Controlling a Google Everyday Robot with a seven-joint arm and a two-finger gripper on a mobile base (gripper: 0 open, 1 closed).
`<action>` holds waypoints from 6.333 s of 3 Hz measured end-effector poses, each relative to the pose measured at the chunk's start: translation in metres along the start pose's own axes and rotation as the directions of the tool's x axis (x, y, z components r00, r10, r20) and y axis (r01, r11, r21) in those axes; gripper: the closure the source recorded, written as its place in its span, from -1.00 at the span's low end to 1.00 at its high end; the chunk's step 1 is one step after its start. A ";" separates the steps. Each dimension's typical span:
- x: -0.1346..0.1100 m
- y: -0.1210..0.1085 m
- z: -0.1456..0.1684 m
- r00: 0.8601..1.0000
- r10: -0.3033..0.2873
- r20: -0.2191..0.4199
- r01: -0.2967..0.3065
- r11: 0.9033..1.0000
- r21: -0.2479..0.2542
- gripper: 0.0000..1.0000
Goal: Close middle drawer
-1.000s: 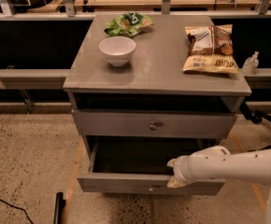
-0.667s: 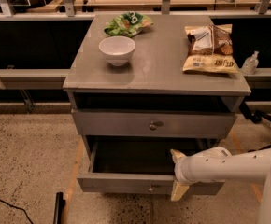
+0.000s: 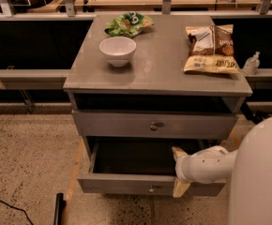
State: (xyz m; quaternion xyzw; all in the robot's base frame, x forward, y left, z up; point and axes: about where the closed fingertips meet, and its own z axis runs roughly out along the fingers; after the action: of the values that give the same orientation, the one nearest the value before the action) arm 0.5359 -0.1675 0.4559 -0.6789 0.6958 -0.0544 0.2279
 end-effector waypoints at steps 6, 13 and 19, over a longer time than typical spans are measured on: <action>-0.005 -0.033 0.012 0.997 -0.074 0.031 0.068 0.987 0.149 1.00; -0.004 -0.031 0.011 0.997 -0.074 0.032 0.069 0.986 0.150 -0.28; -0.043 -0.001 -0.022 0.973 -0.115 0.200 0.084 0.984 0.160 1.00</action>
Offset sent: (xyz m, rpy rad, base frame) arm 0.0206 0.0069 0.0000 -0.0459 -0.1316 -0.0189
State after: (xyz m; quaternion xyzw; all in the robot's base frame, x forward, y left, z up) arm 0.5270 -0.1311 0.4866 -0.6959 0.6271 -0.0467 0.3469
